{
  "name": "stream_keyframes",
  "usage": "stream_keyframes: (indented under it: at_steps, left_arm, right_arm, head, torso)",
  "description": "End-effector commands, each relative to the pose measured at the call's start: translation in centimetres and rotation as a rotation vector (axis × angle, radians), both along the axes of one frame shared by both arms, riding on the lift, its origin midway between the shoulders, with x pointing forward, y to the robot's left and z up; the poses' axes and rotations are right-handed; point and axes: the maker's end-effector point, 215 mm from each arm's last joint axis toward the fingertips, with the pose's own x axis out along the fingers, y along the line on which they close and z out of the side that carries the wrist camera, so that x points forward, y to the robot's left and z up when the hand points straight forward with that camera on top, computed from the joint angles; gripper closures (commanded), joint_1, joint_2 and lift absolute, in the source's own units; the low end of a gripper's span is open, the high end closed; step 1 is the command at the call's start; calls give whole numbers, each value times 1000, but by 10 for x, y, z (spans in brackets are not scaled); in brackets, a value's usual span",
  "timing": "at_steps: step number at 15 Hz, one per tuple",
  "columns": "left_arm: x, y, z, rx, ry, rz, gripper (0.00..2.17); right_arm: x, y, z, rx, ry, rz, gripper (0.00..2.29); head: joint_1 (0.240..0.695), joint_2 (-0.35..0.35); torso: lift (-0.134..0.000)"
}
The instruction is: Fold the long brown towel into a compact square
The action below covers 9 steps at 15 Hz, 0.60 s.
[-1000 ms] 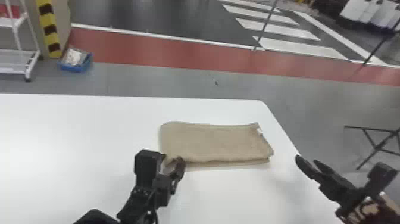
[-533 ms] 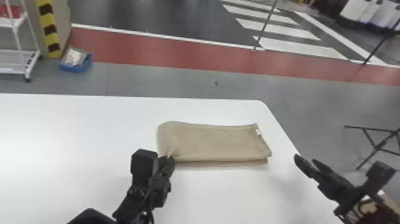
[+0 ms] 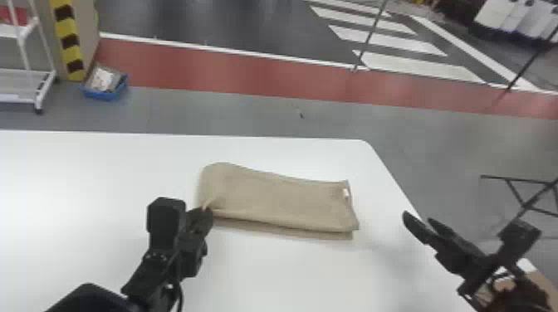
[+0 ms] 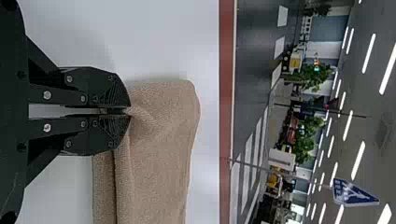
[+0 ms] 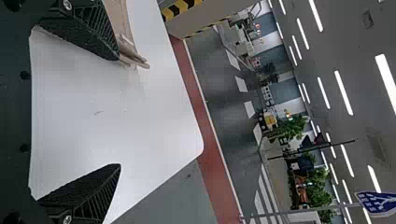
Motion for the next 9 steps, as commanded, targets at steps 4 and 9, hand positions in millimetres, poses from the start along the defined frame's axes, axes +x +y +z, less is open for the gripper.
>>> stream_keyframes:
  at_steps: [4,9]
  left_arm:
    - [14,77,24,9,-31,97,1069]
    - [-2,140,19,23,-5,159,1069]
  right_arm:
    - [15,25,-5,5,7,40,70]
    - [32,46,-4,4,3,74,70]
  head:
    - [695,-350]
    - [695,-350]
  torso:
    - [-124]
    - [-124]
